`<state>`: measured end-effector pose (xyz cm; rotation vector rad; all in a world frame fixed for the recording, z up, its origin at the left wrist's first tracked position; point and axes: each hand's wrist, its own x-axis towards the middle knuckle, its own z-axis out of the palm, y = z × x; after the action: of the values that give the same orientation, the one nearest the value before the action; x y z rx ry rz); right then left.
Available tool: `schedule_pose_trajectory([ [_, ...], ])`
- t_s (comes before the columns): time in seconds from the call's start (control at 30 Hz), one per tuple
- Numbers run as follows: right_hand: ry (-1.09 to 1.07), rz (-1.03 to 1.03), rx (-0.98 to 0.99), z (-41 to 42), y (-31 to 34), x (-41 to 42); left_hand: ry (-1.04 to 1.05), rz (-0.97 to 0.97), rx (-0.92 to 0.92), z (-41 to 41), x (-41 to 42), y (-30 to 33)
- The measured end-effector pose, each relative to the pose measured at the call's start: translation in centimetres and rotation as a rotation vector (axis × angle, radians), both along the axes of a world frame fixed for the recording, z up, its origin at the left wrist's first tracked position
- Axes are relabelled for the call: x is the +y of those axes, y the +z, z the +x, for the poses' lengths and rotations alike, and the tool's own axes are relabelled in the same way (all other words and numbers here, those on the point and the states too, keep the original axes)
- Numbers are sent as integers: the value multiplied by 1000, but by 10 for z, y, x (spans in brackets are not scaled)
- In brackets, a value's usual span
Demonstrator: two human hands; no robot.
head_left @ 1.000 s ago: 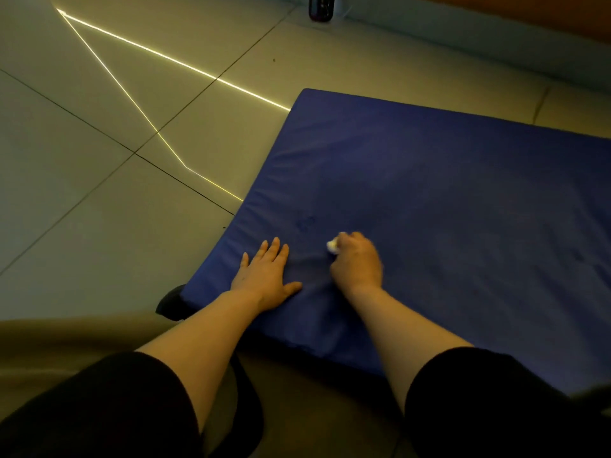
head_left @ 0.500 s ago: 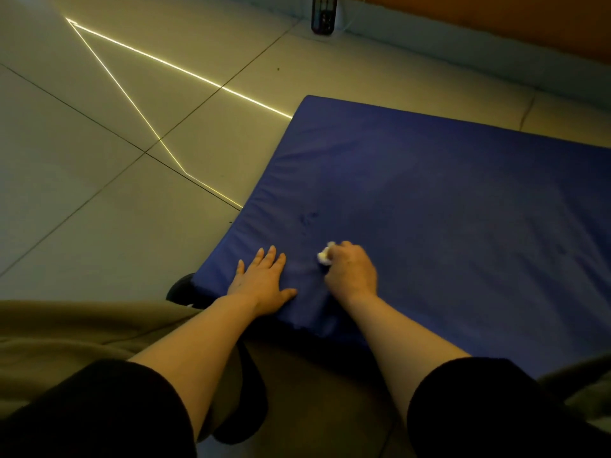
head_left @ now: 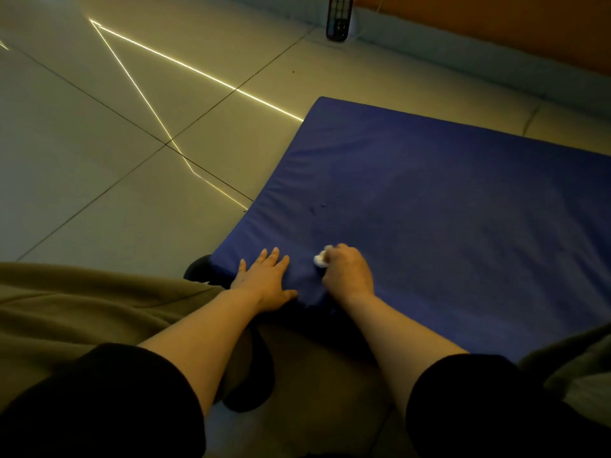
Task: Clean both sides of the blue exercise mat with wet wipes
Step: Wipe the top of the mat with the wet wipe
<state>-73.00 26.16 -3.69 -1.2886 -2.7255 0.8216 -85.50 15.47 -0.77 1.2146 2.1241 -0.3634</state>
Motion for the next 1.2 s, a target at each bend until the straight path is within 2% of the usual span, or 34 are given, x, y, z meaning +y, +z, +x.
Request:
schedule_pose_trajectory([
  [0.1,-246,-9,-44,30,-5,29,-13,4,6,-1,-7,2],
  [0.17,-287,-4,-68,31,-2,27,-6,17,5,-1,-9,3],
  [0.23,-214,-10,-47,15,6,6,1,24,7,0,-10,3],
  [0.37,67,-28,72,-13,15,-48,20,37,8,2,-11,-1],
  [0.43,95,-13,61,-8,14,-46,8,33,1,2,-12,0],
  [0.63,-256,37,-121,37,7,1,-43,38,-6,-2,-21,3],
  [0.7,-214,30,-126,26,16,-11,-44,43,3,-1,-21,3],
  [0.83,30,-8,-20,-7,27,-61,-18,48,12,3,-19,1],
  [0.9,87,-16,4,-7,27,-67,-9,48,8,4,-19,1],
  [0.97,42,-2,-38,9,25,-52,-19,42,-3,3,-18,1],
  [1.1,-272,36,-190,53,27,-18,-29,58,-5,2,-20,0],
  [1.2,-232,54,-226,46,33,-27,-15,55,1,3,-18,0],
])
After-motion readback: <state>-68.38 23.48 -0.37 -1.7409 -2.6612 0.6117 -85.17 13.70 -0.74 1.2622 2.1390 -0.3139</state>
